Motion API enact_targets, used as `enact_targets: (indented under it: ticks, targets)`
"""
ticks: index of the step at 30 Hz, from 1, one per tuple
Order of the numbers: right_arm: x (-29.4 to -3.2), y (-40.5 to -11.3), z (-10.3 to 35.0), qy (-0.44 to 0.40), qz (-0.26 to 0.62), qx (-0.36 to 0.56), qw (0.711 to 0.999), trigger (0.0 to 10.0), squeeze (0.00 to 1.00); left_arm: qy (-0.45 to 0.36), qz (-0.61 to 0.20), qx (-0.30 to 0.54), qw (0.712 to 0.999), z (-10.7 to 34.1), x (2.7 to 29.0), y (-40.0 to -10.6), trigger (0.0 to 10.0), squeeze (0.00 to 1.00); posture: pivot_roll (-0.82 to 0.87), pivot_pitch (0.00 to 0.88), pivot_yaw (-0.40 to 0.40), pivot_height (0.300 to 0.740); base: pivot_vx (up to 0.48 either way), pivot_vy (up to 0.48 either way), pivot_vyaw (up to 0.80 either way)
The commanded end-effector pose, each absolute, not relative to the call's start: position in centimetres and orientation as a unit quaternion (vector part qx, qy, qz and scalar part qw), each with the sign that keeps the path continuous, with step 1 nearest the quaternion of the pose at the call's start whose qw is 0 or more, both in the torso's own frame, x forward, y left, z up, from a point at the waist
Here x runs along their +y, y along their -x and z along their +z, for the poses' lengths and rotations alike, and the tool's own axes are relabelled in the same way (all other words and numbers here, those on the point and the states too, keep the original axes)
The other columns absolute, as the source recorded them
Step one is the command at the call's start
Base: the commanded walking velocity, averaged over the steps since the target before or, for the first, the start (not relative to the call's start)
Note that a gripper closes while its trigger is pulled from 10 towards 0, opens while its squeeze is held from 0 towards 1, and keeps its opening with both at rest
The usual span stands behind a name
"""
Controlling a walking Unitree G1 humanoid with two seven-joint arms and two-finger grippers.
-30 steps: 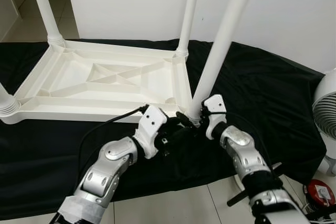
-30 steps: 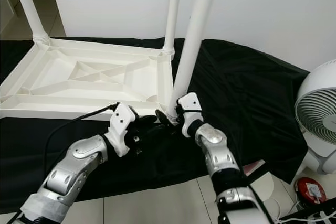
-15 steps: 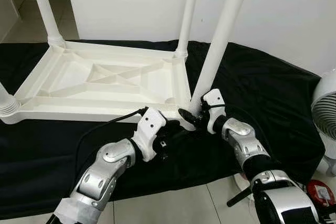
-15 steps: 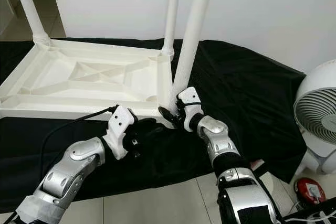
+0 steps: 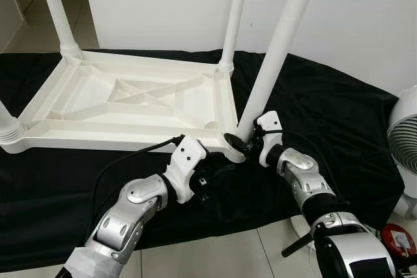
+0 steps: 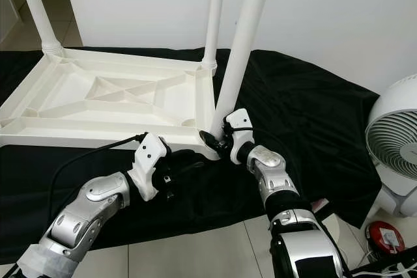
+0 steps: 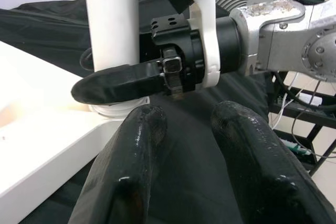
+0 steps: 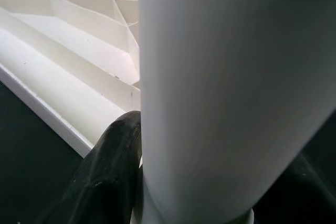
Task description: Building children table
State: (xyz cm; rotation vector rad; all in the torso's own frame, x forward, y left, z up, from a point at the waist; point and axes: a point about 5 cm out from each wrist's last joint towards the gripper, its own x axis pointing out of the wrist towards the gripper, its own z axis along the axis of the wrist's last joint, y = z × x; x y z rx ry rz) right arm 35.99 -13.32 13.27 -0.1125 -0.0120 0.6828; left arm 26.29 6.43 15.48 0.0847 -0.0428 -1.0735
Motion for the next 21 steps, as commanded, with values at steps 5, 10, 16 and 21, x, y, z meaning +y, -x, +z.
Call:
enact_targets:
  ticks: [5,10,16,21]
  targets:
    - [-12.3,-35.4,12.3,0.043,0.281,0.002,0.959,10.0,0.00,-0.044,-0.552,-0.017,0.833,15.5,5.9,-25.7,10.0,0.00,0.04,0.053,-0.086,0.740,0.000,0.000,0.00]
    - [-12.0,-35.4,12.6,0.018,0.194,-0.008,0.981,10.0,0.00,-0.042,-0.550,-0.018,0.834,15.6,5.8,-25.8,10.0,0.00,0.04,0.055,-0.088,0.740,0.000,0.000,0.00]
    - [-11.2,-35.3,12.5,-0.030,0.087,-0.005,0.996,10.0,0.00,-0.040,-0.550,-0.018,0.834,15.5,5.8,-25.8,10.0,0.00,0.04,0.056,-0.089,0.740,0.000,0.000,0.00]
    - [-9.8,-35.2,13.1,-0.021,0.084,-0.012,0.996,10.0,0.00,-0.039,-0.550,-0.020,0.834,15.6,5.7,-25.8,10.0,0.00,0.04,0.058,-0.087,0.740,0.000,0.000,0.00]
